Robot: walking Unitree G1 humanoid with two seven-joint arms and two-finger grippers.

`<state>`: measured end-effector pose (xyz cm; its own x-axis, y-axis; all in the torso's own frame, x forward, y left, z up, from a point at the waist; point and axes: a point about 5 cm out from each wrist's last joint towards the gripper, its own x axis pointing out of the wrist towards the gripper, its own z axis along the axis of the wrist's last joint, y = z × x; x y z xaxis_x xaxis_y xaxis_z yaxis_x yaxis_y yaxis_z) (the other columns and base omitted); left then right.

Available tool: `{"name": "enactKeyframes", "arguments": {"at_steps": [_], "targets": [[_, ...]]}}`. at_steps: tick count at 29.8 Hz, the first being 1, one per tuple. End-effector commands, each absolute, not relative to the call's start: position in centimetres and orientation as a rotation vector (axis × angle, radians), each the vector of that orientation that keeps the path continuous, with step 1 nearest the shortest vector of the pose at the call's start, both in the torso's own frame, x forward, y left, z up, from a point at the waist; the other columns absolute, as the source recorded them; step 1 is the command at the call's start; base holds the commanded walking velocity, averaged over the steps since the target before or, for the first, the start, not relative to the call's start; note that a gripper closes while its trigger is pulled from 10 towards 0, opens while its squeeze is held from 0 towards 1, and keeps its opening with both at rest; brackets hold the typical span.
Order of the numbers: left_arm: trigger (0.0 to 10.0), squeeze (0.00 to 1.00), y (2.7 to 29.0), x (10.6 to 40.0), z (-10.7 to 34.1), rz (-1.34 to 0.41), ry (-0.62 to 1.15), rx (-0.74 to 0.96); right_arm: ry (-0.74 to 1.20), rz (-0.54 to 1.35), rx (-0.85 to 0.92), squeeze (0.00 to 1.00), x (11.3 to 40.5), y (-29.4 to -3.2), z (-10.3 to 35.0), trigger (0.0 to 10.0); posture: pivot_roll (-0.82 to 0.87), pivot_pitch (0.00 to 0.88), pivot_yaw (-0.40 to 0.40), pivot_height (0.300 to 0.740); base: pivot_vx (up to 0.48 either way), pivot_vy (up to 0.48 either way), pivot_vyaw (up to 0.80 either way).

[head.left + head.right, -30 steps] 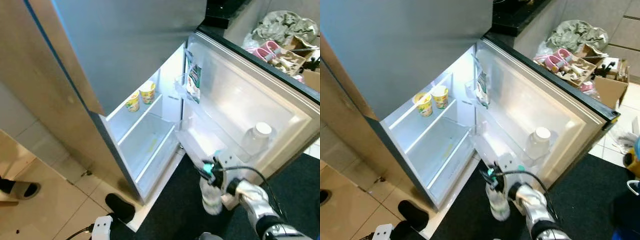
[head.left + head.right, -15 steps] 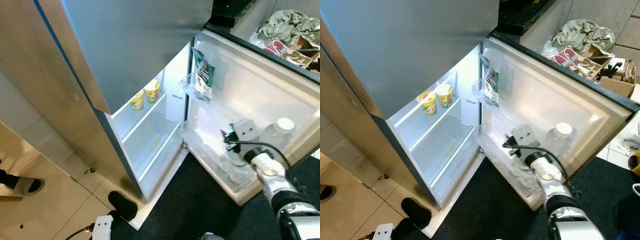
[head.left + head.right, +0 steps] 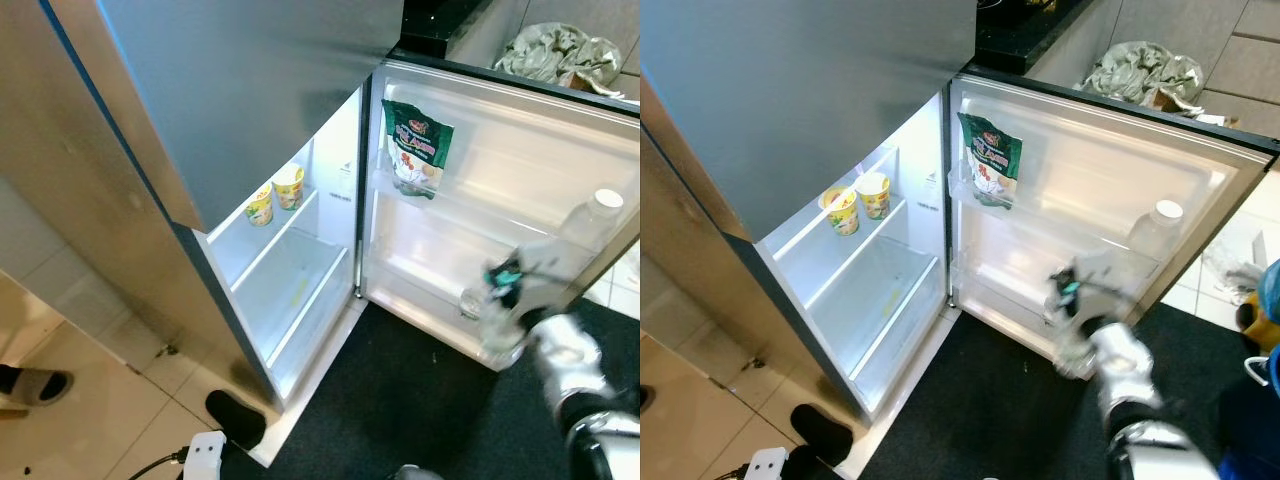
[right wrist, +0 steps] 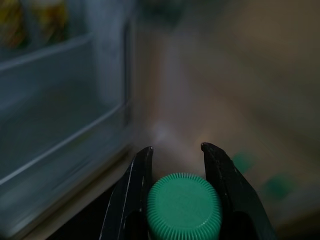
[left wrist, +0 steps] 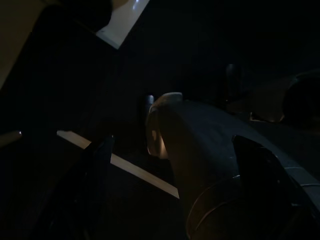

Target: Restocking fridge

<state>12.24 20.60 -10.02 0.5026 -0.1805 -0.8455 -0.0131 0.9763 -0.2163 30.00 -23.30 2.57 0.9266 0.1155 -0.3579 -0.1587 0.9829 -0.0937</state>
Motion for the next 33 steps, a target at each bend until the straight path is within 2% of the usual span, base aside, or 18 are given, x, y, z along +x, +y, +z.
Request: {"name": "enactKeyframes", "arguments": {"at_steps": [1, 3, 5, 6, 7, 8, 10, 16, 33], "targets": [[10.0, 0.0, 20.4, 11.7, -10.2, -0.112, 1.057, -0.171, 0.492, 0.13, -0.101, 0.0, 27.8, -23.1, -0.2, 10.0, -0.03, 0.049, 0.024, 0.74, 0.0, 0.0, 0.0], [10.0, 0.0, 20.3, 11.8, -10.2, -0.117, 1.053, -0.155, 0.607, 0.112, -0.079, 0.0, 25.3, -22.7, -2.6, 10.0, -0.02, 0.033, 0.028, 0.74, 0.0, 0.0, 0.0], [10.0, 0.0, 20.2, 11.8, -10.2, -0.119, 1.052, -0.152, 0.639, 0.107, -0.072, 0.0, 24.5, -22.7, -3.3, 10.0, -0.02, 0.033, 0.028, 0.74, 0.0, 0.0, 0.0], [10.0, 0.0, 20.1, 11.9, -10.2, -0.131, 1.047, -0.132, 0.774, 0.085, -0.052, 0.0, 21.2, -22.4, -5.7, 10.0, -0.01, 0.028, 0.029, 0.74, 0.0, 0.0, 0.0], [10.0, 0.0, 20.1, 11.9, -10.2, -0.134, 1.046, -0.128, 0.813, 0.078, -0.045, 0.0, 20.1, -22.4, -6.4, 10.0, -0.01, 0.029, 0.031, 0.74, 0.0, 0.0, 0.0], [10.0, 0.0, 20.1, 11.9, -10.2, -0.134, 1.046, -0.128, 0.813, 0.078, -0.045, 0.0, 20.1, -22.4, -6.4, 10.0, -0.01, 0.029, 0.031, 0.74, 0.0, 0.0, 0.0], [10.0, 0.0, 20.1, 11.9, -10.2, -0.13, 1.042, -0.128, 0.898, 0.036, -0.014, 0.0, 17.9, -22.5, -7.6, 10.0, -0.01, 0.029, 0.027, 0.74, 0.0, 0.0, 0.0], [10.0, 0.0, 19.8, 11.6, -10.3, -0.118, 1.043, -0.145, 1.015, -0.011, -0.013, 0.0, 14.2, -23.2, -9.1, 10.0, -0.01, 0.034, 0.025, 0.74, 0.0, 0.0, 0.0], [10.0, 0.0, 19.4, 11.8, -10.4, -0.092, 1.038, -0.225, 1.024, 0.017, -0.049, 0.0, 14.5, -23.1, -9.1, 10.0, -0.01, 0.054, 0.013, 0.74, 0.0, 0.0, 0.0]]}}
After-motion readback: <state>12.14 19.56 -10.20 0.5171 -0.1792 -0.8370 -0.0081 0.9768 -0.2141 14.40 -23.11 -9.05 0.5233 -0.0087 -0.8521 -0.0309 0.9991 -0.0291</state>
